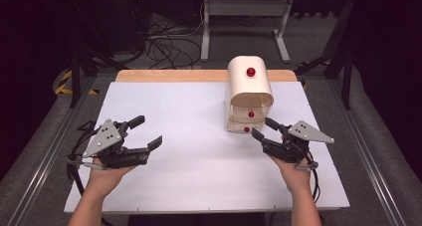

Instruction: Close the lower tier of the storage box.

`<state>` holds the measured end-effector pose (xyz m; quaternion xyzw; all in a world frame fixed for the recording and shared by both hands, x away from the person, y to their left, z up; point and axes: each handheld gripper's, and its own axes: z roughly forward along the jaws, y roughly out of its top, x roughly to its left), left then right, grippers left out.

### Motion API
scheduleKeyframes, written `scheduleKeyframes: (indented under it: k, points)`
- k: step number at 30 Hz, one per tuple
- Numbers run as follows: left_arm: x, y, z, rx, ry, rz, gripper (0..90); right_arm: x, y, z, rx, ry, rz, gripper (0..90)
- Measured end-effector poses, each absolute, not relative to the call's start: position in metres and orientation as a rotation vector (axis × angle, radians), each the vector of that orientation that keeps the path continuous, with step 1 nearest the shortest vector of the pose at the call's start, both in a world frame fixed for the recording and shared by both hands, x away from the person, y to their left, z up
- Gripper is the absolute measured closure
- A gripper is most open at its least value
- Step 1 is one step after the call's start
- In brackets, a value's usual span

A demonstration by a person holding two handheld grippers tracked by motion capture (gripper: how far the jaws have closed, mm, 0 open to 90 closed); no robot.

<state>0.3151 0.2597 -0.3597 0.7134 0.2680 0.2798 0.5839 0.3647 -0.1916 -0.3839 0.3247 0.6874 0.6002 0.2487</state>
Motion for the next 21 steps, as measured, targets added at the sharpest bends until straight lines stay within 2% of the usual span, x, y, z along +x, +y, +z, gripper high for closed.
scheduleKeyframes:
  k: [21]
  points:
    - [0.315,0.261,-0.36,1.666,0.641,0.65,17.2,0.355,-0.2,-0.372,0.835,1.861,1.701,27.1]
